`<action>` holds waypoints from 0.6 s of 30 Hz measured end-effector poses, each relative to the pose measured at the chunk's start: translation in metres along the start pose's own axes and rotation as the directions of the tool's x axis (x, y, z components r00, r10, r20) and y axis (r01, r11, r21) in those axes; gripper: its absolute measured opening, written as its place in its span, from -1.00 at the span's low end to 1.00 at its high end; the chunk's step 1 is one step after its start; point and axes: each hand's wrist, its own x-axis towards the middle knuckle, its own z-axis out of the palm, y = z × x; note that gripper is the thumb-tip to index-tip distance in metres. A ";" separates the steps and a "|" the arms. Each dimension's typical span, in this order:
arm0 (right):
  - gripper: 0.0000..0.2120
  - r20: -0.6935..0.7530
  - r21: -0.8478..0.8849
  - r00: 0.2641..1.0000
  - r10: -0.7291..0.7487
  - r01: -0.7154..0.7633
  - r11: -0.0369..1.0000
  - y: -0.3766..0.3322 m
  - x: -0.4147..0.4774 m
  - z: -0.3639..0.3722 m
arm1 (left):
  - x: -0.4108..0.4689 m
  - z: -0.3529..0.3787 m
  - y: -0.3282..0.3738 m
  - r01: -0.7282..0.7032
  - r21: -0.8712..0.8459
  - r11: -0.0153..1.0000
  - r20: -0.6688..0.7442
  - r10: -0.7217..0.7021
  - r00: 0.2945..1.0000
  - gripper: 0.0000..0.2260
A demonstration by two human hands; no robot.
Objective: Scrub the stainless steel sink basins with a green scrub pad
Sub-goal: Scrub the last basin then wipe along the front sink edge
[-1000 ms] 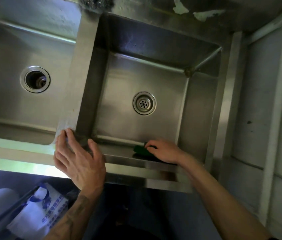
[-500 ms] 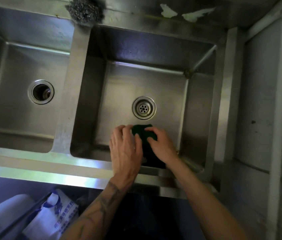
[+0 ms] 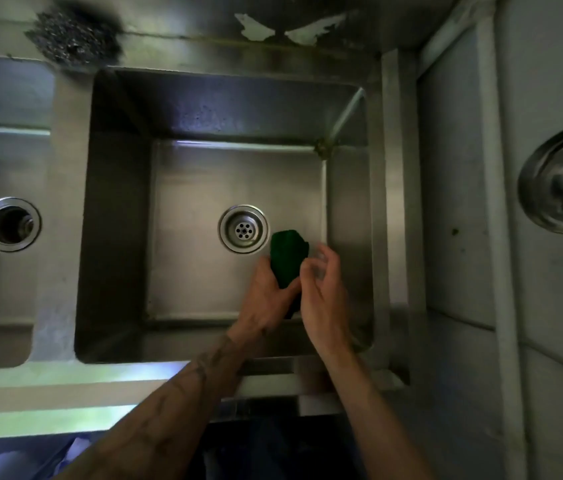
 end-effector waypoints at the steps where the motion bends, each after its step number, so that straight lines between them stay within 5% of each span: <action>1: -0.60 -0.044 -0.061 0.998 -0.035 0.032 0.998 0.003 -0.002 -0.010 | 0.007 0.005 0.000 0.027 0.020 0.999 0.024 -0.028 0.999 -0.59; 3: -0.64 -0.216 -0.160 0.956 -0.200 0.168 0.973 0.005 -0.004 -0.035 | 0.019 0.019 0.000 0.069 0.047 0.997 0.032 -0.070 0.997 -0.54; 5: -0.68 -0.376 -0.271 0.837 -0.399 0.312 0.911 0.006 0.004 -0.062 | 0.029 0.037 -0.002 0.069 0.076 0.995 0.021 -0.071 0.997 -0.49; 8: -0.65 -0.423 -0.506 0.712 -0.560 0.328 0.798 0.015 0.031 -0.092 | 0.039 0.063 -0.006 0.076 0.094 0.993 0.064 -0.082 0.995 -0.43; 15: -0.59 -0.281 -0.655 0.772 -0.570 0.279 0.702 0.030 0.066 -0.108 | 0.039 0.092 -0.015 0.150 0.192 0.970 0.236 -0.194 0.952 -0.45; 18: -0.59 -0.268 -0.655 0.779 -0.567 0.285 0.700 0.031 0.068 -0.105 | 0.040 0.085 -0.012 0.174 0.089 0.981 0.329 -0.194 0.924 -0.52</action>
